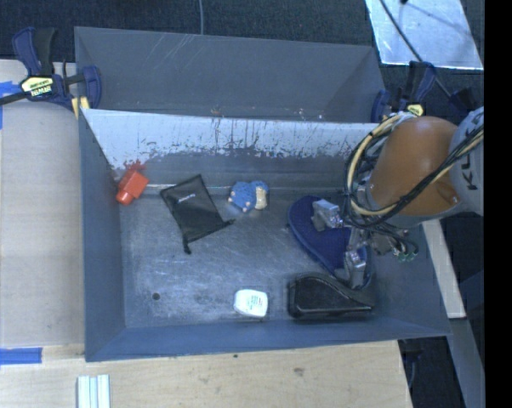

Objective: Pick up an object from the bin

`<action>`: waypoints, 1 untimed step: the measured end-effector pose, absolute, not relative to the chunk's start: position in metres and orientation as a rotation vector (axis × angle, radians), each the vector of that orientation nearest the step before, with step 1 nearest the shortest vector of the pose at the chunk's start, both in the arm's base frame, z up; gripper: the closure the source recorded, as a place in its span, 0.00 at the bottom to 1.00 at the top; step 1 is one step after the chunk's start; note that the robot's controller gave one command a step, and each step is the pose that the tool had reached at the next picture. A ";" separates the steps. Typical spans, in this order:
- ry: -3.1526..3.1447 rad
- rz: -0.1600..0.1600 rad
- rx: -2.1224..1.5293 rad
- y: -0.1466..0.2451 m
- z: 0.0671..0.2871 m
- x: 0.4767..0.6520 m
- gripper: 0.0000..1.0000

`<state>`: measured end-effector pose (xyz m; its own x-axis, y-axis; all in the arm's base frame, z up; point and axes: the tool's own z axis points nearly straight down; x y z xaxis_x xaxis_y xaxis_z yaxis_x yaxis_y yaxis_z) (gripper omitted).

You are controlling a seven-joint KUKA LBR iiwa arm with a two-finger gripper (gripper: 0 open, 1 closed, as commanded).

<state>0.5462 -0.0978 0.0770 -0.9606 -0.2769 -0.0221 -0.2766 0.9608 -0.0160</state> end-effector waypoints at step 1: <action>3.077 -0.021 -0.492 -0.089 0.076 0.548 0.00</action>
Offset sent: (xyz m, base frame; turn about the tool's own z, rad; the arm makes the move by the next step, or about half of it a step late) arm -0.0051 0.0145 -0.0070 -0.0416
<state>0.5483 -0.0891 0.0764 -0.9498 -0.3121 -0.0225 -0.3118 0.9500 -0.0174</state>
